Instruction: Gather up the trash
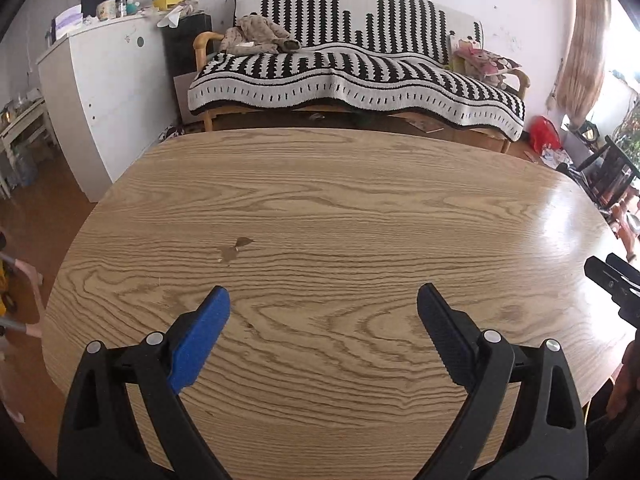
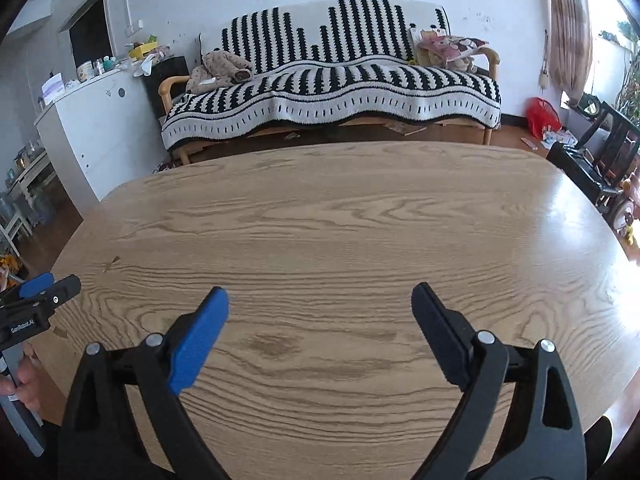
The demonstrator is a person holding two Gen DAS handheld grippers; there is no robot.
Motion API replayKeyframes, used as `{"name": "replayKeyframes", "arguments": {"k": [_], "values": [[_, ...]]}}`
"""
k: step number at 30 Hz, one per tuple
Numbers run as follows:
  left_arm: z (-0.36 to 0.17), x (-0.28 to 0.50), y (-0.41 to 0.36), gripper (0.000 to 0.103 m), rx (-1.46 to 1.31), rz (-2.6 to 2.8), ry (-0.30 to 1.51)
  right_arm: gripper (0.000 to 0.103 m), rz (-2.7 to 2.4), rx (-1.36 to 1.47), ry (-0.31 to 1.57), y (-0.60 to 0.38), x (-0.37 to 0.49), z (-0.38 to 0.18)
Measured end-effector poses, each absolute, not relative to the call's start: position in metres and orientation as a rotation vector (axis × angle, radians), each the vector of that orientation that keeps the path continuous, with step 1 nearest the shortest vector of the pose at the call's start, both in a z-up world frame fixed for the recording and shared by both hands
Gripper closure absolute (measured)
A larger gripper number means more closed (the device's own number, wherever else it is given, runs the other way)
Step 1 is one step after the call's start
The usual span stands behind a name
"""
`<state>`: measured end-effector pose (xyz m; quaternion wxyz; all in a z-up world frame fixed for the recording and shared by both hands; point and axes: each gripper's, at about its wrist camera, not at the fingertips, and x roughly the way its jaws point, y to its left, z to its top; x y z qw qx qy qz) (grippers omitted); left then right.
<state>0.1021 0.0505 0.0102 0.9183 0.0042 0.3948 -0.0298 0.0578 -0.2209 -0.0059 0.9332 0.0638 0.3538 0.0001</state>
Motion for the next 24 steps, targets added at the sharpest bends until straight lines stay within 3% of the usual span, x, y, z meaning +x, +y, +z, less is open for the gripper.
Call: {"name": "replayKeyframes", "arguments": {"k": [24], "values": [[0.0058, 0.1037, 0.0418, 0.011, 0.027, -0.055, 0.818, 0.011, -0.006, 0.147, 0.730, -0.2292, 0.0541, -0.0076]]}}
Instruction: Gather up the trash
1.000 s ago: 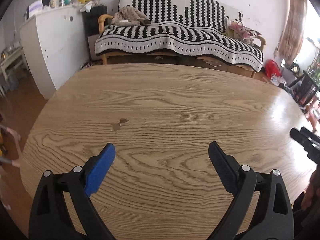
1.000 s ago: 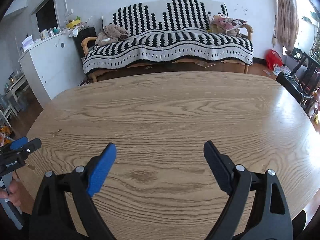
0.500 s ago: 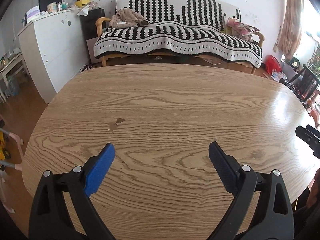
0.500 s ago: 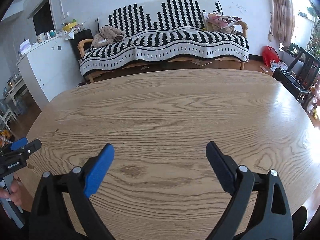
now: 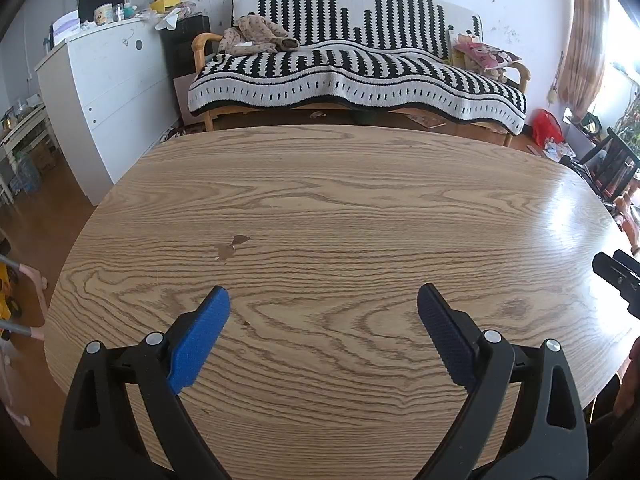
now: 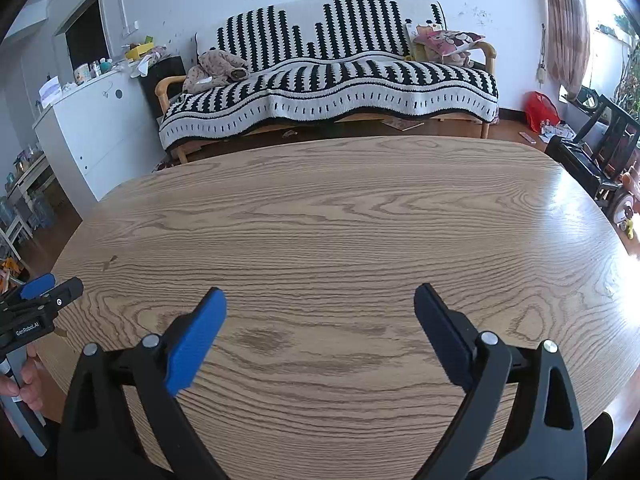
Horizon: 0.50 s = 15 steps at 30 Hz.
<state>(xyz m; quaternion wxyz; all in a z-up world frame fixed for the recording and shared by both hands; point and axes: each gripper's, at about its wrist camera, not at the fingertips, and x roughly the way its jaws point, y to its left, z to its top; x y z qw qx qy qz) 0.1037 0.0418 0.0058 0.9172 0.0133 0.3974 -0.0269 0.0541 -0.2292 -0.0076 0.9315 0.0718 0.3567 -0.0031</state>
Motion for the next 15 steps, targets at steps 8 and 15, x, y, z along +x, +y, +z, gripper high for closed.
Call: {"name": "replayKeyframes", "arguments": {"k": [8, 15], "values": [[0.0052, 0.1041, 0.0419, 0.011, 0.028, -0.055, 0.817, 0.011, -0.006, 0.145, 0.730, -0.2293, 0.0536, -0.0074], [0.0054, 0.1046, 0.0422, 0.011, 0.028, -0.056, 0.818, 0.011, -0.005, 0.145, 0.732, -0.2294, 0.0537, -0.0076]]}}
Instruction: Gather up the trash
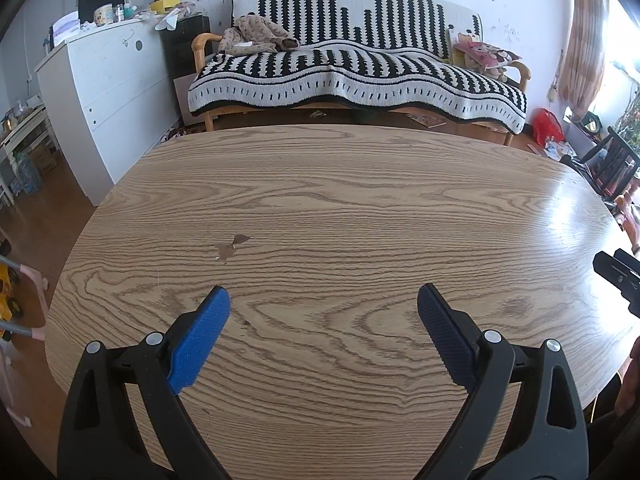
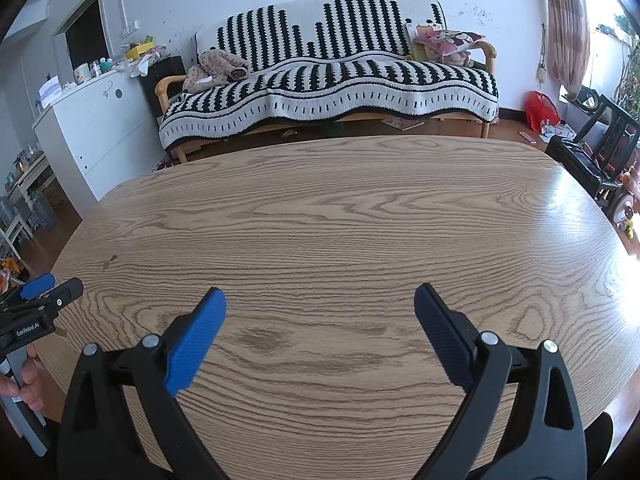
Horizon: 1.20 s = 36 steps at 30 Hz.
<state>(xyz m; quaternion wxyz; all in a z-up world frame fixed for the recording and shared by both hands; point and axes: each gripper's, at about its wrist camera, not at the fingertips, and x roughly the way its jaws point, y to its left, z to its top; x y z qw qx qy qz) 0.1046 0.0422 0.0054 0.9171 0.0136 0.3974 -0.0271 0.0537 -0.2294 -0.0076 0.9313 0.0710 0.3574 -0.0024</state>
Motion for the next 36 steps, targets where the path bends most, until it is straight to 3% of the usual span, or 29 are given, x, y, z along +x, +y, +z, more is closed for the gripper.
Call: {"name": "replayKeyframes", "arguments": {"k": [36], "values": [[0.0000, 0.1027, 0.0435, 0.011, 0.033, -0.054, 0.817, 0.011, -0.002, 0.143, 0.734, -0.2290, 0.0536, -0.0092]]}}
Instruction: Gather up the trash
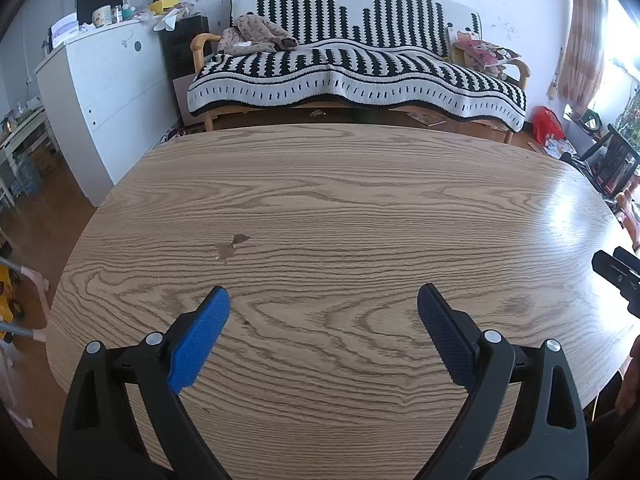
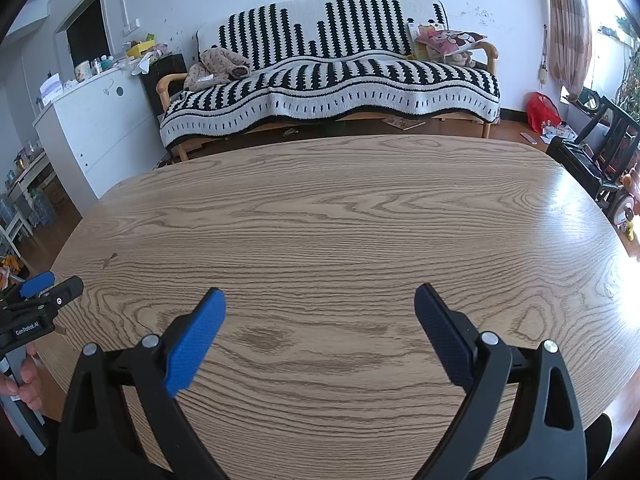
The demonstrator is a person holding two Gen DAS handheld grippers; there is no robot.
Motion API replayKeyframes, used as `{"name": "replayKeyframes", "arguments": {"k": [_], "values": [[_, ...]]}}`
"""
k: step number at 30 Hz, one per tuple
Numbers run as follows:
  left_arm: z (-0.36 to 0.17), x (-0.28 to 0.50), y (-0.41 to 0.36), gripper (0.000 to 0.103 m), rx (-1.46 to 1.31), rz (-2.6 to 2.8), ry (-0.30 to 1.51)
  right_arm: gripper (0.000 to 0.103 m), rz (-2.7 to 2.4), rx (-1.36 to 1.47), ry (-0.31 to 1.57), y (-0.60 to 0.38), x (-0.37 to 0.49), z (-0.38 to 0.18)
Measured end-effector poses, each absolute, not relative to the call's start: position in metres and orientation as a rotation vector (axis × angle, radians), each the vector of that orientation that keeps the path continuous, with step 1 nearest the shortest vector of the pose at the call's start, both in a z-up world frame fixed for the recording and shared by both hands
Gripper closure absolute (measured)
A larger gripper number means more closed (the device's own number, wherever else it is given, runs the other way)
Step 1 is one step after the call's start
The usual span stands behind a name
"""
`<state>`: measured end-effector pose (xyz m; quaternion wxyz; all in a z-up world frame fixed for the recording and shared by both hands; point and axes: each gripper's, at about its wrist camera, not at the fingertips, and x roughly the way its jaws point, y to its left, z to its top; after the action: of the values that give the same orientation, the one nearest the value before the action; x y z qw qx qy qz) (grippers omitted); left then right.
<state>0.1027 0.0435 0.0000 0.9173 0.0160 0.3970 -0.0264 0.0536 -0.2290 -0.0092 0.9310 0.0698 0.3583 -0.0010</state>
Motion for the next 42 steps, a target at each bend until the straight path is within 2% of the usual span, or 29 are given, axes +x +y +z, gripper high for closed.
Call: {"name": "replayKeyframes", "arguments": {"k": [42], "values": [[0.008, 0.100, 0.042, 0.011, 0.056, -0.041, 0.809, 0.011, -0.002, 0.138, 0.734, -0.227, 0.052, -0.010]]}}
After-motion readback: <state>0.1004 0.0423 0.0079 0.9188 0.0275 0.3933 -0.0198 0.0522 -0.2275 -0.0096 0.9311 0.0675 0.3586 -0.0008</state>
